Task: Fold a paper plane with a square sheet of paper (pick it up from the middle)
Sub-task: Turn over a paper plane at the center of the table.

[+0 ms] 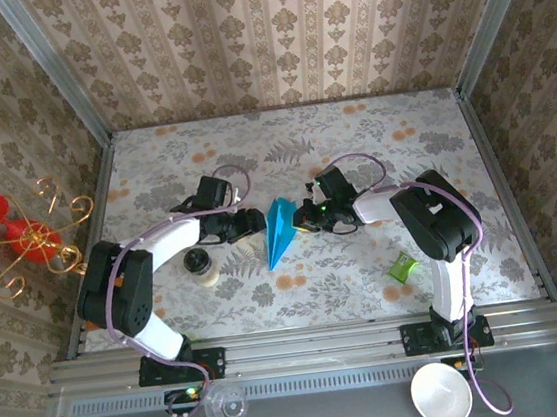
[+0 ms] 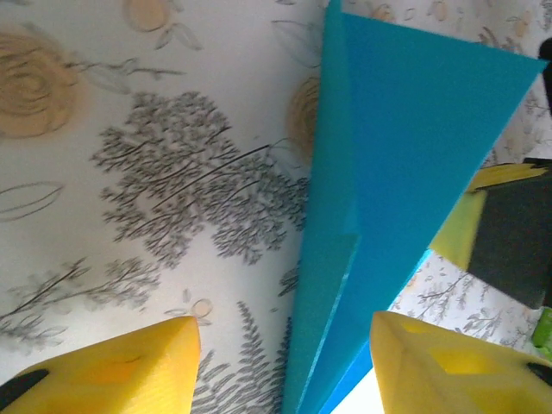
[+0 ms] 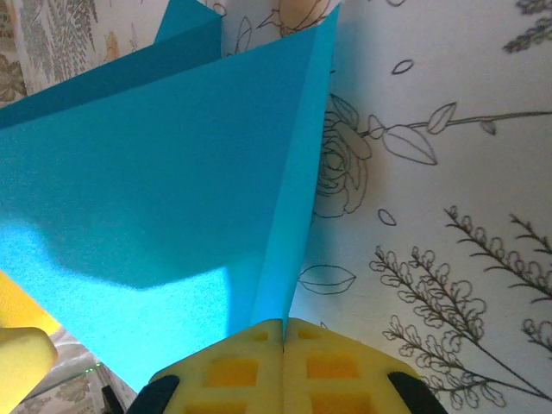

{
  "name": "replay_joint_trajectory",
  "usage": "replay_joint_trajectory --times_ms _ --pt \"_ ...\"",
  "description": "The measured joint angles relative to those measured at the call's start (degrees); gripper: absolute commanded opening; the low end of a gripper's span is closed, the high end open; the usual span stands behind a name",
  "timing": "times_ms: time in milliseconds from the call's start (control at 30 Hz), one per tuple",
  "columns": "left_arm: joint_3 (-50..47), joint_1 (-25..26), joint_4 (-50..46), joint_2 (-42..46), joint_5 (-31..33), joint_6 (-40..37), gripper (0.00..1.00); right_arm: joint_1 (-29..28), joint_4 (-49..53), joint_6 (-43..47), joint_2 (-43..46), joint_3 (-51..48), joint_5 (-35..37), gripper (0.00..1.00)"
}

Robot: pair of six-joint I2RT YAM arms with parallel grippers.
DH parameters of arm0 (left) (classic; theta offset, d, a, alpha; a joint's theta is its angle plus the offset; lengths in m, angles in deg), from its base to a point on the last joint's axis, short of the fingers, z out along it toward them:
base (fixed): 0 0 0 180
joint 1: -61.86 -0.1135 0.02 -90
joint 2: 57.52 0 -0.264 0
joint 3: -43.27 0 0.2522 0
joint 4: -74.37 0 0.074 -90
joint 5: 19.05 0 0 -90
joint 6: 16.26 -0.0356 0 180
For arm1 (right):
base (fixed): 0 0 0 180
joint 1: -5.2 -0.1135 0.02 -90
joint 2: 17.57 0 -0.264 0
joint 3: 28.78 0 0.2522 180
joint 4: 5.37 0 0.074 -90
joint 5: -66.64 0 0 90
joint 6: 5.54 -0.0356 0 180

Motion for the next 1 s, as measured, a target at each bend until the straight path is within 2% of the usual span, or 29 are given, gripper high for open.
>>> replay_joint_trajectory --times_ms 200,400,533,700,1000 --pt "1.99 1.38 0.35 -2.36 -1.18 -0.04 0.42 0.02 -0.35 0.22 0.0 -0.04 -0.2 0.02" --pt "4.31 1.77 0.13 -5.51 -1.38 -0.55 0.23 0.09 -0.7 0.2 0.0 -0.55 -0.2 0.01" --pt "5.55 1.92 -0.13 -7.67 -1.42 -0.7 0.08 0.39 -1.25 0.17 0.0 -1.05 -0.2 0.0" --pt "5.92 1.84 -0.07 -8.02 0.22 -0.46 0.03 1.11 -2.54 -0.11 0.7 -3.3 -0.13 0.0" --pt "2.91 0.24 2.84 -4.5 3.26 2.19 0.03 2.38 -3.78 -1.22 3.54 -5.84 0.94 0.0"
